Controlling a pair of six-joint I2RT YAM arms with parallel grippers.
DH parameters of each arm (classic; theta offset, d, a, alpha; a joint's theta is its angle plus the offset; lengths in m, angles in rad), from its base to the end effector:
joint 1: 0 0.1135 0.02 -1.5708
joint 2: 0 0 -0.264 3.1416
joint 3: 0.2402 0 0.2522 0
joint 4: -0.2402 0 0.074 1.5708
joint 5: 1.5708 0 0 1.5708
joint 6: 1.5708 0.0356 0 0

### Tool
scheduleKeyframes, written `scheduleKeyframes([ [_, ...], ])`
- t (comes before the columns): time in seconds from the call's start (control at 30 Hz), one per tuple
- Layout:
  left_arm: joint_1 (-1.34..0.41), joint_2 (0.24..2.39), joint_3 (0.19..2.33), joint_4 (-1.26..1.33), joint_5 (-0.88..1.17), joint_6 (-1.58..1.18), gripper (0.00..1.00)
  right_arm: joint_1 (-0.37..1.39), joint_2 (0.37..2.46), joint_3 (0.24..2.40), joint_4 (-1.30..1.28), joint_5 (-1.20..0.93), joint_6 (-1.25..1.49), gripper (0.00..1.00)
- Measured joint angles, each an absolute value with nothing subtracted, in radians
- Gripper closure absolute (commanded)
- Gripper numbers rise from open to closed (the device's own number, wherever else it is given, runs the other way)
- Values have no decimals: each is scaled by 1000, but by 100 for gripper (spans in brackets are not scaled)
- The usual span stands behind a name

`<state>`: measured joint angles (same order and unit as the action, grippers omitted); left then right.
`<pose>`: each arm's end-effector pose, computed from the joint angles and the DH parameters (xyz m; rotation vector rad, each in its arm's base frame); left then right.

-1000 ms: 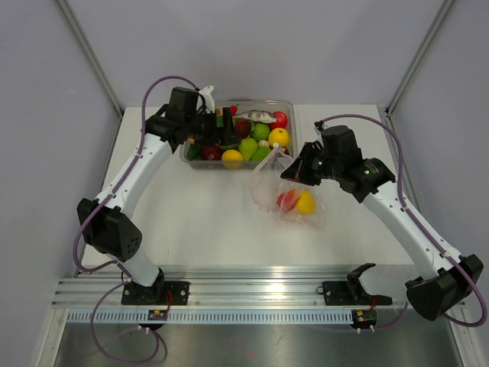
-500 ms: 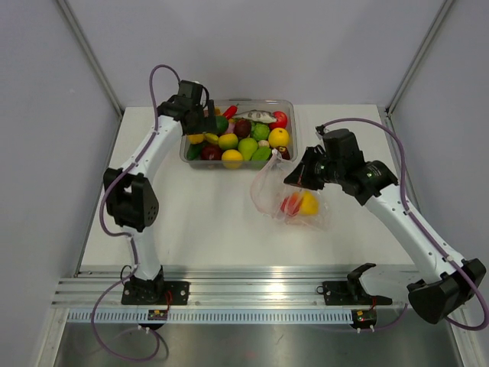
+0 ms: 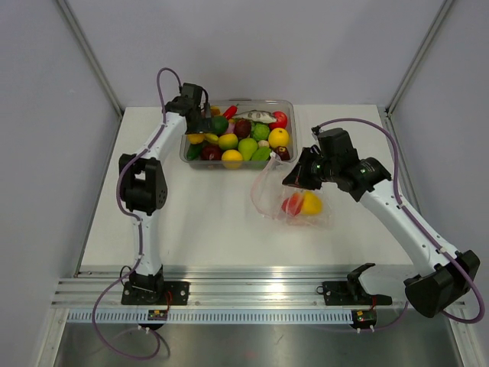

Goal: Place the food in the zip-top bag and seal the zipper
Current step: Pick up the fake fruit from the bin.

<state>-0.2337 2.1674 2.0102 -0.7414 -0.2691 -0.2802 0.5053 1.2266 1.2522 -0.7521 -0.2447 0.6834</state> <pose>0.4761 -0.1036 0.2680 -0.1710 2.4219 0.1022 0.2193 0.1312 0.3562 0.0826 2.4366 0.8602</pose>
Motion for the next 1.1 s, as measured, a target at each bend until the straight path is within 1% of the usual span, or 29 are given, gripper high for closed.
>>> scheduleKeyframes([
  [0.17,-229,2217,2040,-732,-265,-261,9,505,1229,1252,-752,-245,683,95],
  [0.23,-229,2241,2073,-731,-267,-252,12,505,1229,1252,-752,-245,683,95],
  [0.4,-230,2260,2095,-728,-266,-233,27,505,1232,1252,-752,-245,681,95],
  [0.47,-230,2260,2095,-728,-266,-225,26,505,1234,1252,-752,-244,680,94],
  [0.5,-230,2260,2095,-727,-266,-224,17,505,1234,1252,-752,-244,680,95],
  [0.53,-230,2260,2095,-727,-265,-222,13,505,1234,1252,-752,-245,680,94],
  [0.6,-230,2260,2095,-727,-262,-217,11,505,1234,1252,-752,-244,680,94],
  [0.63,-230,2260,2095,-727,-259,-216,11,505,1234,1251,-752,-244,680,94],
  [0.7,-230,2260,2095,-727,-252,-217,16,506,1234,1248,-752,-244,680,94],
  [0.73,-230,2260,2094,-727,-249,-218,21,506,1234,1246,-752,-244,681,94],
  [0.83,-230,2260,2093,-726,-242,-219,29,506,1230,1239,-752,-244,681,94],
  [0.93,-230,2260,2083,-714,-238,-218,33,506,1222,1232,-752,-242,681,94],
  [0.97,-230,2259,2077,-708,-237,-218,35,506,1218,1230,-752,-240,681,94],
  [1.03,-229,2254,2068,-699,-236,-218,37,506,1210,1225,-753,-235,681,94],
  [1.07,-229,2252,2064,-697,-236,-219,40,506,1206,1224,-753,-232,681,94],
  [1.1,-230,2247,2058,-692,-236,-220,42,506,1203,1222,-753,-229,681,94],
])
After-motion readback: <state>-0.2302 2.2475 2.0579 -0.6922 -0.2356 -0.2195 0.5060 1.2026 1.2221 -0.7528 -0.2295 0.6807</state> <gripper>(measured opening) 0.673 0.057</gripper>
